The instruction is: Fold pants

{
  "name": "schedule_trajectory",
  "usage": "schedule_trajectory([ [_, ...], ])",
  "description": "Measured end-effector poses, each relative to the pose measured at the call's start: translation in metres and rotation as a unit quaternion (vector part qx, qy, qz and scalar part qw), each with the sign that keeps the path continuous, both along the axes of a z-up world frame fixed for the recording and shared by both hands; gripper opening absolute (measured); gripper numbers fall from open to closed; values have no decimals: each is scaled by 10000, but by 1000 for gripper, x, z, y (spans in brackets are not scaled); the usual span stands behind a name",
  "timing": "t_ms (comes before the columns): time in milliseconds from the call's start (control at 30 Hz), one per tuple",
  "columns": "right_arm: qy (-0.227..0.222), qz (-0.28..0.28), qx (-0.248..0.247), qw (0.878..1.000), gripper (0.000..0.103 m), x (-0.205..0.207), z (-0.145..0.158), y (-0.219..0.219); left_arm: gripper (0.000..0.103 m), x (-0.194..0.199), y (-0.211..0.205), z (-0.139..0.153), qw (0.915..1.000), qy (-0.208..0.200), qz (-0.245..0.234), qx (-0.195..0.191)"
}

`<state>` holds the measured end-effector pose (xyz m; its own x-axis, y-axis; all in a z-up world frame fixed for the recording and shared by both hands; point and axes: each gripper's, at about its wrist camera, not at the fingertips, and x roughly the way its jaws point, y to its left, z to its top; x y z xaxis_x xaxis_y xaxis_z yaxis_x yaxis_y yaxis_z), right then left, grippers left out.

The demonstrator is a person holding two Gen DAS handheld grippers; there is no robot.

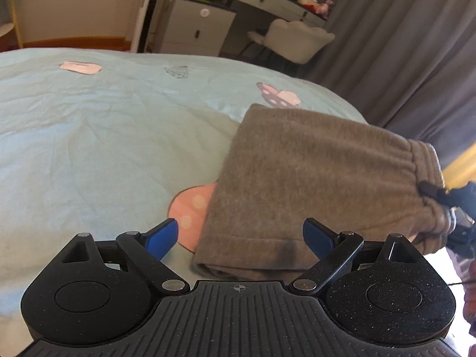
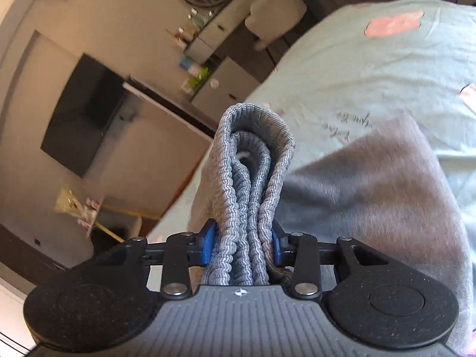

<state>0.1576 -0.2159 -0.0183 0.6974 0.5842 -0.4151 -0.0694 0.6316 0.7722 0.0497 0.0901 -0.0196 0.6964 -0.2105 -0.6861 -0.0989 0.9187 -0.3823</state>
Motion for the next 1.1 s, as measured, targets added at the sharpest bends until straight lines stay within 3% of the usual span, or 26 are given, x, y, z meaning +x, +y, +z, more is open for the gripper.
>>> schedule_trajectory([
  [200, 45, -172, 140, 9997, 36, -8, 8, -19, 96, 2, -14, 1, 9990, -38, -418, 181],
  [333, 113, -257, 233, 9993, 36, -11, 8, -25, 96, -4, -35, 5, 9933, -77, -1098, 339],
  [433, 144, -216, 221, 9994, 36, -8, 8, -23, 96, -18, -68, 6, 9787, -77, -1901, 776],
  [500, 135, -201, 211, 9995, 36, -5, 10, -17, 96, -26, -92, 2, 9648, -109, -2243, 1371],
  [567, 124, -180, 234, 9995, 36, -6, 7, -17, 95, -17, -105, -5, 9585, 179, -2101, 1917],
  [600, 113, -162, 242, 9995, 36, -6, 7, -15, 93, -9, -104, -9, 9613, 375, -1910, 1947],
  [667, 56, -138, 233, 9996, 36, -7, 9, -14, 87, 10, -88, -17, 9748, 780, -1225, 1693],
  [733, -14, -108, 253, 9996, 36, -10, 13, -13, 86, 22, -69, -24, 9827, 1063, -629, 1382],
  [800, -57, -84, 265, 9996, 36, -12, 16, -14, 75, 33, -59, -34, 9826, 1399, -432, 1142],
  [867, -116, -89, 241, 9996, 36, -15, 18, -14, 71, 37, -60, -37, 9784, 1586, -317, 1288],
  [967, -278, -135, 214, 9993, 36, -22, 24, -17, 70, 32, -58, -31, 9798, 1361, -19, 1466],
  [1067, -348, -190, 221, 9990, 36, -28, 27, -25, 69, 25, -51, -21, 9858, 1028, 157, 1321],
  [1100, -338, -207, 206, 9990, 36, -30, 27, -27, 64, 22, -47, -18, 9878, 901, 141, 1264],
])
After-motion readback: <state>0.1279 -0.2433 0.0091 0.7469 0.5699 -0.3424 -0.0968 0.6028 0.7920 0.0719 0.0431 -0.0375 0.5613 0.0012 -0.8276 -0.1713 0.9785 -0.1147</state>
